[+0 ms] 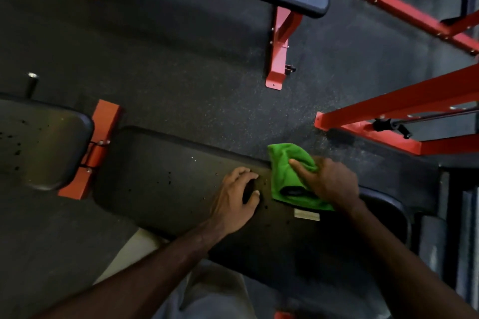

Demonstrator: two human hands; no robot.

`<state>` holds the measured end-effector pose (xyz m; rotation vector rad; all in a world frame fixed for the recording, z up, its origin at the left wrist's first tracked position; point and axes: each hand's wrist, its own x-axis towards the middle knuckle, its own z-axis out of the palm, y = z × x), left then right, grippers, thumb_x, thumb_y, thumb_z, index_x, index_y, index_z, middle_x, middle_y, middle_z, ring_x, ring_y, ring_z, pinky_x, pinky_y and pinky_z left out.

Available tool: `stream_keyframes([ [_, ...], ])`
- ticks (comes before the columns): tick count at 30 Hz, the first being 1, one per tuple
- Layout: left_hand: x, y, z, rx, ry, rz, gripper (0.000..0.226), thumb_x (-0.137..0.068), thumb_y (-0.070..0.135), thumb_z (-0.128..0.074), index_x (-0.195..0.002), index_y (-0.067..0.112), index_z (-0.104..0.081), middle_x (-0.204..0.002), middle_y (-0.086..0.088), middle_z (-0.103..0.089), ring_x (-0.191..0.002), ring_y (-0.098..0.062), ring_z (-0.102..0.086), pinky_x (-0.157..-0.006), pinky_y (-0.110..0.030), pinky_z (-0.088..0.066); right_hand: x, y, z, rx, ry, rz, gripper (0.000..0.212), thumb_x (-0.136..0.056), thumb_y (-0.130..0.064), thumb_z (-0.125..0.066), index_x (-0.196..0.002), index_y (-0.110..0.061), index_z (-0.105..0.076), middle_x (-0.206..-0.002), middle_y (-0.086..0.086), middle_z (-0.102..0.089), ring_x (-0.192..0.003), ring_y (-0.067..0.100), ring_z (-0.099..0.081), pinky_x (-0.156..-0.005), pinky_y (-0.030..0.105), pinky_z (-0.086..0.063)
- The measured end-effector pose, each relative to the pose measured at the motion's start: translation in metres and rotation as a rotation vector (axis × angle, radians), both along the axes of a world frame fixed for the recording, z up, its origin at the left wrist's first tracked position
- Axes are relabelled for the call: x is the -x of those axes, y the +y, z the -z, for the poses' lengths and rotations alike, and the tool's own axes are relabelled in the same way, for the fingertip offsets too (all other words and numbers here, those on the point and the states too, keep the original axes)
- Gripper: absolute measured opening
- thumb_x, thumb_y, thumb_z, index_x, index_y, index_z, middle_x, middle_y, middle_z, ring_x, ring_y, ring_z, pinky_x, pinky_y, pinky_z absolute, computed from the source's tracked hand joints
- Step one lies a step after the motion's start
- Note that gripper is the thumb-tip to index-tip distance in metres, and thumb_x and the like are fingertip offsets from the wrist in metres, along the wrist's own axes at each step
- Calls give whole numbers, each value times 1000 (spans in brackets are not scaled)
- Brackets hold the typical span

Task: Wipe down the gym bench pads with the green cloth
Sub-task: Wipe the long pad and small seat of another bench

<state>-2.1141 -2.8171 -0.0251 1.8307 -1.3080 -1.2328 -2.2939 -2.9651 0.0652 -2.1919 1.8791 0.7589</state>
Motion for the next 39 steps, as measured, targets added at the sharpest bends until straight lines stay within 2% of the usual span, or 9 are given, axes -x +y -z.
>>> stream_keyframes([
  [3, -8, 4, 7, -5, 5, -15, 43, -99, 31, -62, -141, 23, -57, -147, 5, -44, -138, -9, -37, -109, -20, -30, -3, 4, -3, 139, 71, 6, 100, -74, -99, -14, -96, -20, -71, -79, 7, -67, -79, 30, -71, -67, 33, -48],
  [10, -27, 15, 29, -53, -2, -177, 43, -90, 26, -67, -130, 13, -61, -146, -4, -48, -134, -20, -45, -114, -28, -34, -98, 26, 57, 40, 10, -175, 87, -80, -98, -25, -99, -29, -75, -90, 3, -76, -84, 28, -72, -78, 40, -55],
  [13, -52, 23, 41, -71, -27, -207, 41, -94, 36, -61, -132, 21, -61, -146, 1, -48, -134, -18, -46, -113, -36, -39, -70, 13, 46, 42, -69, -30, 85, -77, -100, -31, -98, -30, -74, -84, 6, -75, -79, 30, -74, -65, 35, -57],
  [16, -70, 25, 53, -89, -50, -204, 43, -99, 35, -62, -140, 21, -56, -150, 2, -45, -137, -16, -42, -114, -40, -39, -52, 10, 30, 163, -47, 114, 85, -80, -96, -33, -99, -25, -76, -89, 14, -74, -84, 35, -72, -66, 35, -46],
  [19, -72, 24, 58, -58, -78, -209, 46, -98, 36, -60, -141, 21, -56, -148, 0, -46, -134, -18, -44, -111, -41, -42, -83, 25, 54, 231, 45, -85, 101, -77, -99, -15, -99, -23, -76, -89, 14, -74, -84, 32, -70, -75, 38, -47],
  [24, -72, 30, 63, -19, -89, -241, 51, -91, 35, -58, -139, 17, -58, -147, -1, -49, -132, -19, -46, -108, -36, -41, -130, 36, 76, 50, -14, -273, 106, -69, -106, -17, -125, -32, -67, -110, 5, -73, -100, 28, -69, -85, 41, -53],
  [28, -99, 40, 74, -52, -123, -242, 46, -97, 38, -59, -141, 24, -57, -151, 2, -46, -138, -18, -43, -113, -39, -37, -83, 17, 50, 70, -112, 26, 82, -71, -102, -39, -111, -39, -74, -84, 2, -75, -74, 24, -73, -60, 31, -52],
  [34, -100, 39, 75, -76, -139, -280, 47, -96, 42, -56, -138, 22, -60, -148, -1, -48, -135, -20, -46, -111, -41, -41, -123, 27, 74, 103, -14, -52, 103, -70, -106, -13, -89, -25, -73, -77, 5, -71, -73, 25, -69, -79, 41, -57],
  [39, -102, 38, 81, -37, -89, -388, 47, -93, 30, -61, -139, 18, -59, -143, -2, -52, -131, -17, -48, -108, -29, -38, -182, 30, 112, 8, -37, -120, 107, -69, -104, -11, -94, -22, -74, -89, 6, -77, -83, 27, -73, -83, 38, -54],
])
